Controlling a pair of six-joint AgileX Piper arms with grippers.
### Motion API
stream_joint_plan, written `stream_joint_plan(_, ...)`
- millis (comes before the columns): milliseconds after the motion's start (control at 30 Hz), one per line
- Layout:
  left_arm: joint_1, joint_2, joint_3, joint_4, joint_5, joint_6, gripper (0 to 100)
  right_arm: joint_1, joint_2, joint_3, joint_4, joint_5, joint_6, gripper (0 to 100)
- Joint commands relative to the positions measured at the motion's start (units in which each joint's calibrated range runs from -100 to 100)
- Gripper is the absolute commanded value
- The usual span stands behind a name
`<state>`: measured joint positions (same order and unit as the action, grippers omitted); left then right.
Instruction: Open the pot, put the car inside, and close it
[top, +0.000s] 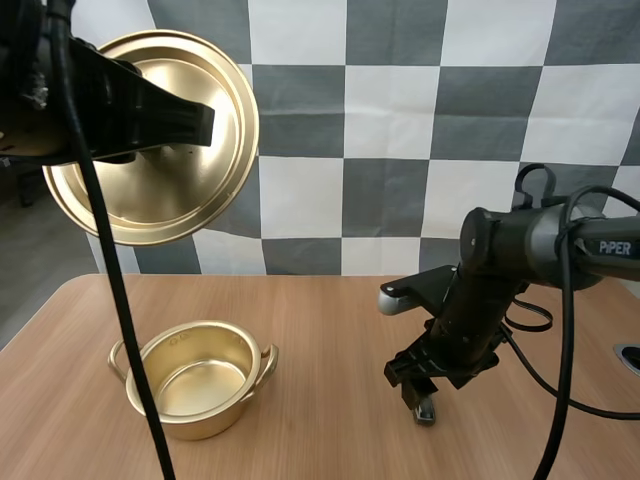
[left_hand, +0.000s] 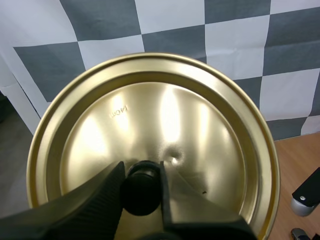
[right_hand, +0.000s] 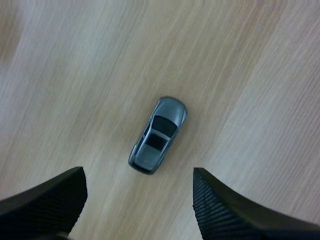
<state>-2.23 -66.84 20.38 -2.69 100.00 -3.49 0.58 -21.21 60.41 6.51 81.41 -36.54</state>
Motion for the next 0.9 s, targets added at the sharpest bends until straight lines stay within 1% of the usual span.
stream_joint_plan(0,0.03,-0.1,0.0,0.0,0.0,-0.1,0,0.0,1.6,0.0,0.2,-1.0,-0.1,100)
stream_joint_plan(367,0.03,-0.1,0.0,0.0,0.0,-0.1,0,0.0,9.2,0.0,0.3,-5.6,-0.7,100)
stream_joint_plan(767,0.03,-0.1,0.0,0.0,0.0,-0.1,0,0.0,13.1,0.0,0.5,-10.8,-1.8,100)
stream_joint_plan(867,0.03,-0.1,0.0,0.0,0.0,-0.1,0,0.0,13.9,0.0,0.5,-11.2,-3.0,100)
